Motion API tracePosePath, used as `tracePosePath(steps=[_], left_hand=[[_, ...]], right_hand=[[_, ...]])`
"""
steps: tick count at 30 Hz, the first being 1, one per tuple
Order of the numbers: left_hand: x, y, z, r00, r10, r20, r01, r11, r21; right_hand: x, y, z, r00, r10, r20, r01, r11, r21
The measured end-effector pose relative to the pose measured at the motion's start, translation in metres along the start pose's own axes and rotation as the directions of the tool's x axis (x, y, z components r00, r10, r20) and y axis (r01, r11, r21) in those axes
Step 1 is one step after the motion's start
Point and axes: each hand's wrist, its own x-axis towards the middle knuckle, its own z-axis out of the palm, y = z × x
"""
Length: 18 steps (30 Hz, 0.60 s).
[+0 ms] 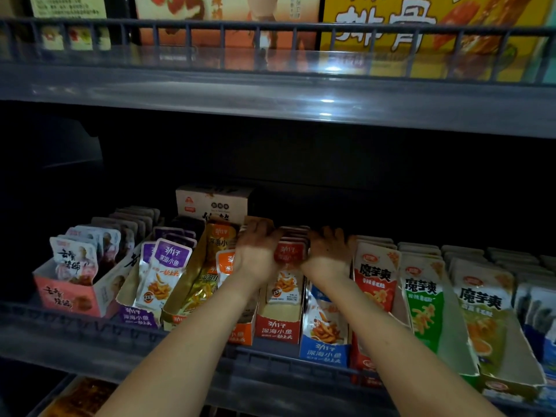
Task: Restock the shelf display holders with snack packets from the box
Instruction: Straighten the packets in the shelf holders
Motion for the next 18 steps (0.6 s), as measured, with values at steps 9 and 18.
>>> tracePosePath(steps=[9,18], left_hand=[[-0.005,0.004,-0.014,0.997,0.019,-0.077,-0.020,1.000,-0.010],[-0.078,0.035,-0.062,0.995,-0.071,-0.074,0.057,0.984,-0.171]], right_hand=[[-0.024,0.006,-0.022,0.966,-0.048,-0.254,0.105,0.971,0.213],[-0.137,0.054,-0.073,0.956,-0.043,-0.289,0.108,0.972,0.211]])
